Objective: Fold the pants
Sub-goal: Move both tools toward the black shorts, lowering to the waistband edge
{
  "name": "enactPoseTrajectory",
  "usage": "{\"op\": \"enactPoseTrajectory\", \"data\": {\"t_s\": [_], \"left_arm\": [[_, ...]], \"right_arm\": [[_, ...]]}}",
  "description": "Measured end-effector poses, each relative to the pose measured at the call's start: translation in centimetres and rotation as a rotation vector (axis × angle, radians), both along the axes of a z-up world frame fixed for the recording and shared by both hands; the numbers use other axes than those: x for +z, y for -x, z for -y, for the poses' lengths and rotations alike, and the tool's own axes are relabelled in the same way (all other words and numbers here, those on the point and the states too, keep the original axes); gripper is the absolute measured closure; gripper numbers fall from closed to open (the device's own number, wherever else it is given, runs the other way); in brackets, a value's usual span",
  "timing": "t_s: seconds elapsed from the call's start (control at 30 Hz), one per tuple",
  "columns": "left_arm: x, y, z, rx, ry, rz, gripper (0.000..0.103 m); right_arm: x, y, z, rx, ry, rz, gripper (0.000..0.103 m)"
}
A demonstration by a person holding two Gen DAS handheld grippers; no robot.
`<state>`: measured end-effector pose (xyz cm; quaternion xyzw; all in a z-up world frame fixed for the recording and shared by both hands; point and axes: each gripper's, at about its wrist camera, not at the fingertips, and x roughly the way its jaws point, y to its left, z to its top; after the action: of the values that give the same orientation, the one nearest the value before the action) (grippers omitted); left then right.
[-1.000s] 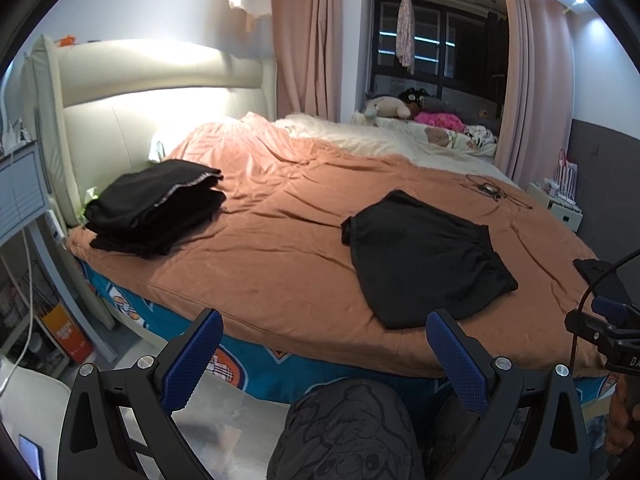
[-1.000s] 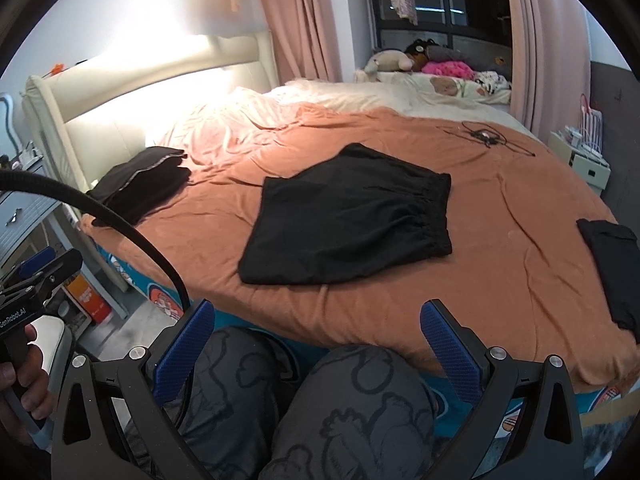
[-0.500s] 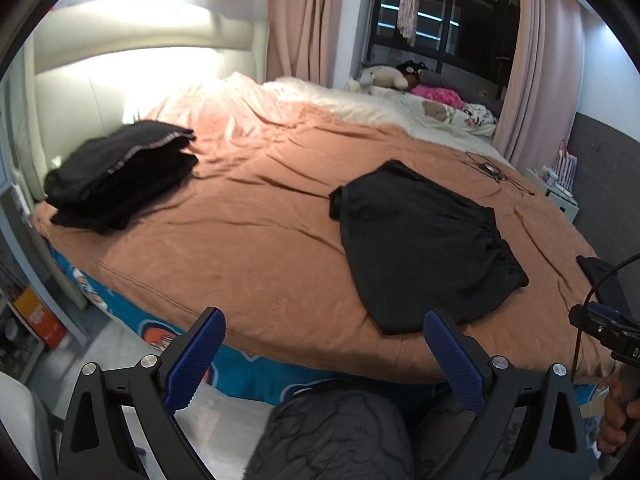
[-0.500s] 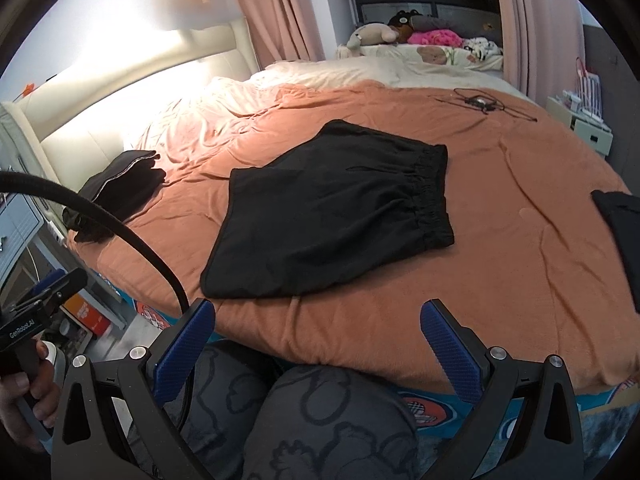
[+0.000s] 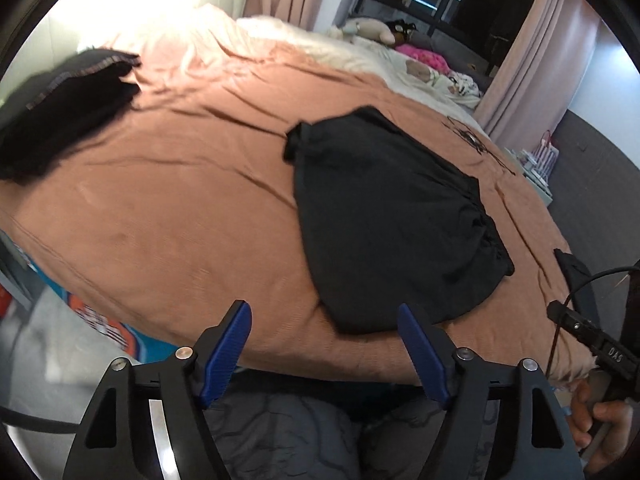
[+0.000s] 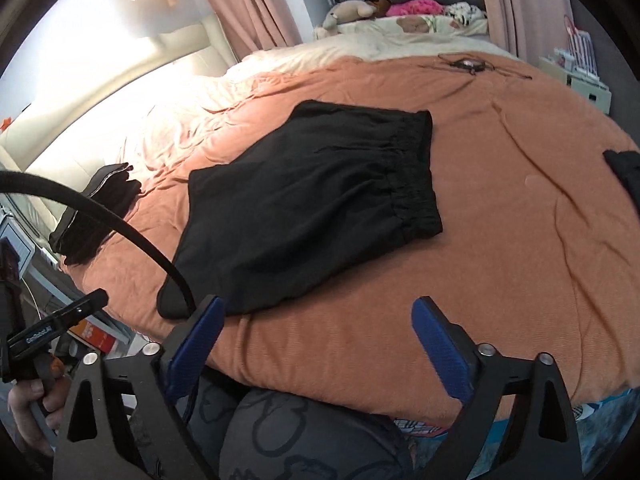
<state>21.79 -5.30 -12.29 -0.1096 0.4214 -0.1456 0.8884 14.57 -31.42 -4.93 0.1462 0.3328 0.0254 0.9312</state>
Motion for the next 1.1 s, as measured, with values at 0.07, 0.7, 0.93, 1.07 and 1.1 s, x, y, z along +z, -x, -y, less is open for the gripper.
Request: {"op": "enactPoseTrajectory", "data": {"t_s": [0.07,0.7,0.93,1.07,1.1], "left_arm": [[-0.7,-0.4,0.7,-0.015,0.024,-0.033,0.026],[-5.2,-3.4,3.1,-0.074,0.236,-0.207,0.026],[-5.6,-5.8,3.0,-0.074,0.310,-0.215,0.025],[-6.0,-6.6,2.5,-0.058,0.406,-0.239,0.026],[-6.1,-6.6,2.3,-0.056,0.427,-0.249,0.026]], "right_arm": [[-0.4,-0.3,0.5,0.005,-0.008,-0.011,0.013],[-3.4,-1.0,4.6,-0.015,-0.119,-0.043,0.014],[-4.0,-1.6,5.3,-0.016,-0.168,-0.047,0.014],[-4.1,-2.6,6.2,-0.009,-0.239,-0.041,0.015],[-4.2,-3.0,6.4,-0.008,-0.248,-0.036,0.016]]}}
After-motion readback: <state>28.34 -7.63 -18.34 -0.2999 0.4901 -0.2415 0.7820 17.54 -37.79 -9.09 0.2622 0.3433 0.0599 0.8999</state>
